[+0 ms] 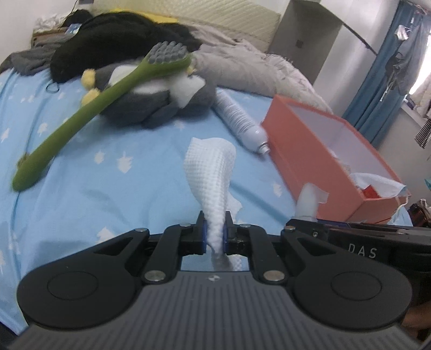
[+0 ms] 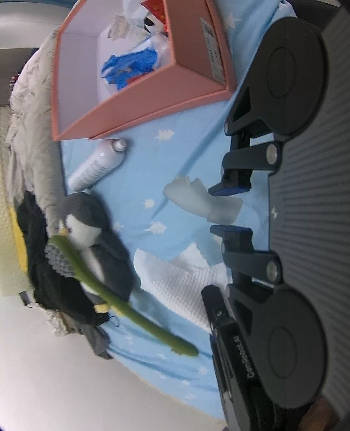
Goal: Organize soft objects
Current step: 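Carry the wipe with the left tool while the right tool carries the clear piece over the box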
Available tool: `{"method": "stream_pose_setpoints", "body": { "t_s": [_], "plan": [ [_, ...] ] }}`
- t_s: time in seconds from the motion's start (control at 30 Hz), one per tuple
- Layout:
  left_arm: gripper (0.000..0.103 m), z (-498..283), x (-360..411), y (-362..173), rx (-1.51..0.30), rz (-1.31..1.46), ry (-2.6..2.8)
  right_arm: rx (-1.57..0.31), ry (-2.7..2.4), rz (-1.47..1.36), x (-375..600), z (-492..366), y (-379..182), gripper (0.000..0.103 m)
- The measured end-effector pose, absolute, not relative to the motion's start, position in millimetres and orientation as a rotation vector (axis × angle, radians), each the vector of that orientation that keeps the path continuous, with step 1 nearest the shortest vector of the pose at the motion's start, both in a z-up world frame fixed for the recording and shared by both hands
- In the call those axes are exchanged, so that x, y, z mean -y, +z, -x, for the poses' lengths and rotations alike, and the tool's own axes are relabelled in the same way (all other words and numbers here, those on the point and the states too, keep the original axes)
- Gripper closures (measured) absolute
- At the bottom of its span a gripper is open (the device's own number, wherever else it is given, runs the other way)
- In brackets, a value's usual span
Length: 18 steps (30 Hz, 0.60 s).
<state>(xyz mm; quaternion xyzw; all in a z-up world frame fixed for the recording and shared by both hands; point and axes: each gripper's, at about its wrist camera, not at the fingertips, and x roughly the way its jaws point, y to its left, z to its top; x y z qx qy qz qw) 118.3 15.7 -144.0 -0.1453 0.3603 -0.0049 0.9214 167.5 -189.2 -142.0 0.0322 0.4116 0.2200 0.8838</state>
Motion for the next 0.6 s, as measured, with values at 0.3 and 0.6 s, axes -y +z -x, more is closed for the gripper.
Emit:
{"method": "stream_pose_setpoints", "body": {
  "t_s": [0.3, 0.6],
  "plan": [
    [0.090, -135.6, 4.4, -85.1, -0.686, 0.320, -0.101, -0.774, 0.459, -0.097, 210.9, -176.7, -94.4, 0.077],
    [0.090, -158.6, 40.3, -2.7, -0.596, 0.256, -0.207, -0.693, 0.446, -0.101, 245.4, -188.8, -40.5, 0.077]
  ]
}}
